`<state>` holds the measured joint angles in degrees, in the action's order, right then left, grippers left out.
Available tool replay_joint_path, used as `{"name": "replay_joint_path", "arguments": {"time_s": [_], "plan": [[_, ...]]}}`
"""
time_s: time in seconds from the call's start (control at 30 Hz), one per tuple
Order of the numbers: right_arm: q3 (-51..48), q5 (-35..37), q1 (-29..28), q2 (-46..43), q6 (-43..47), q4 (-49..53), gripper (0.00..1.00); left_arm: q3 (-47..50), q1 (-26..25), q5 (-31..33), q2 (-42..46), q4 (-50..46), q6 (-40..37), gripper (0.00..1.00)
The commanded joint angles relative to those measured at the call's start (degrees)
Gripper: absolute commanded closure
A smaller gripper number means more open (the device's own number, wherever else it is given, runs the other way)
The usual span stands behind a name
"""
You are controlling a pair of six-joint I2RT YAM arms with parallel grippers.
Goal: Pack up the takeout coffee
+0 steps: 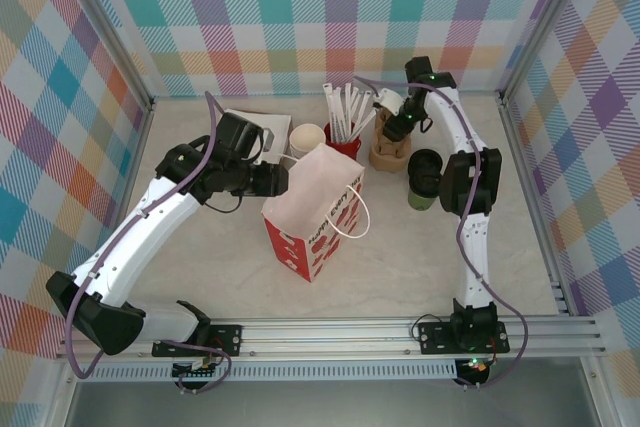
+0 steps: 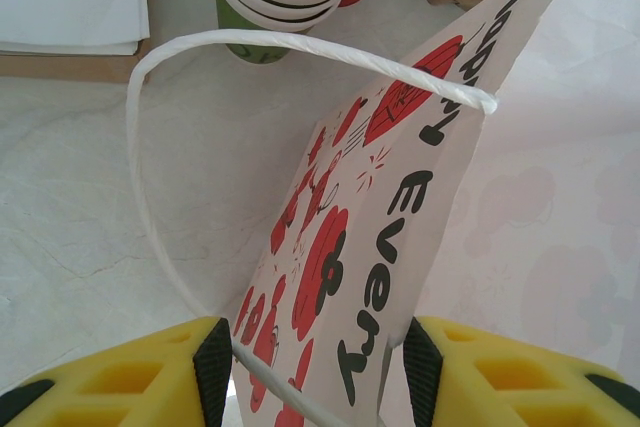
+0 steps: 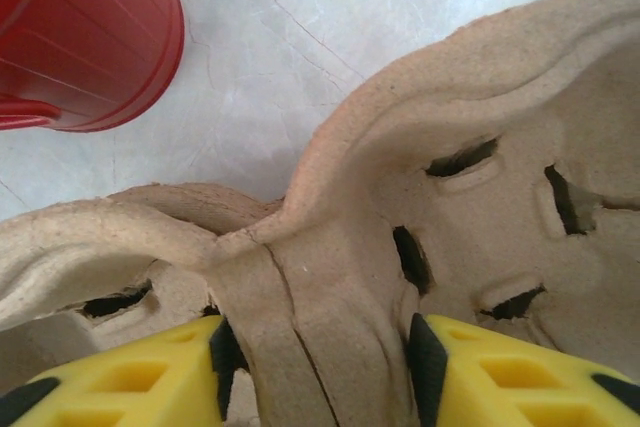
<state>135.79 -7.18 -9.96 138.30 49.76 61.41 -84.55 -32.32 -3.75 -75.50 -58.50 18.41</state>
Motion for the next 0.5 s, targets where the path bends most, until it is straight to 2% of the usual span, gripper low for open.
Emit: {"name": "replay_joint_path", "arguments": {"time_s": [0.0,0.2,0.47], "plan": [[2.09,-0.21,-0.35,-0.27,1.39,2.35,0.56,-0.70,0.39,1.02,0.51,-1.44,-0.01,0.49],[2.89,-0.12,-0.34,-1.22,1.57,2.55,0.66,-0.71,0.36,1.02,0.58,-1.54,0.11,0.49],[3.06,0.39,-0.24,-3.35,1.83,2.68,0.66,-1.18,0.40,1.06,0.63,-1.61,0.02,0.49]]}}
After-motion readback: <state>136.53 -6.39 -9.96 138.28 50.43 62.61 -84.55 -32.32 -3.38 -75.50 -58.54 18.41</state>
